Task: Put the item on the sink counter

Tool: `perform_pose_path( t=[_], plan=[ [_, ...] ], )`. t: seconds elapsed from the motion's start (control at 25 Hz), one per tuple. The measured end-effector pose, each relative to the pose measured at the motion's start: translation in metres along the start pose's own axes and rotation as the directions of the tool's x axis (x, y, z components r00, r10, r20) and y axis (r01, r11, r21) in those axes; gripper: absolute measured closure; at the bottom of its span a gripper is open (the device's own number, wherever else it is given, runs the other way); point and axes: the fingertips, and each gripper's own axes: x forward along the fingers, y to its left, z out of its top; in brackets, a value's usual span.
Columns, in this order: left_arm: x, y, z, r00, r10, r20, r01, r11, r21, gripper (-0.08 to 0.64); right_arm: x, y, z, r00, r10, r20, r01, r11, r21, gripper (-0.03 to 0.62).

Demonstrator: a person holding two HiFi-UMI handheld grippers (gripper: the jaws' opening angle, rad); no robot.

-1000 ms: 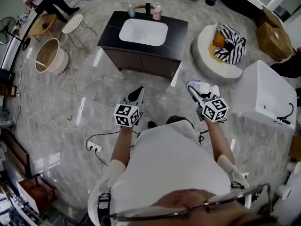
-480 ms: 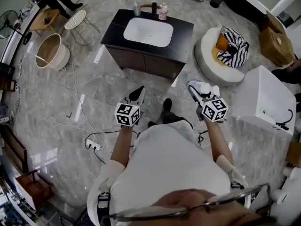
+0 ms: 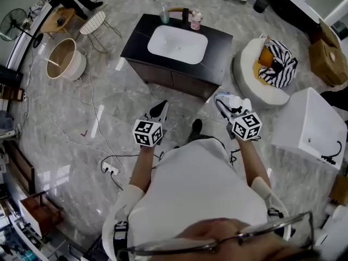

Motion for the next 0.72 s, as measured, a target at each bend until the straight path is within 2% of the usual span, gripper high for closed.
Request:
perform_pose_path(
  t=[0.36, 0.72],
  plan=[
    [0.074, 0.01, 0.036, 1.0, 0.024, -0.007, -0.024, 1.0, 0.01, 0.555, 0.046, -0.072, 0.029, 0.999, 0.036, -0.024, -0.036, 0.999, 0.013, 0.341],
    [0.142, 0.001, 0.051, 0.999, 0.039, -0.019, -0.039, 0.999, 0.017, 0.555, 0.067, -0.138, 0.033, 0.998, 0.057, -0.036, -0.056, 0.997, 0.046, 0.341]
  ],
)
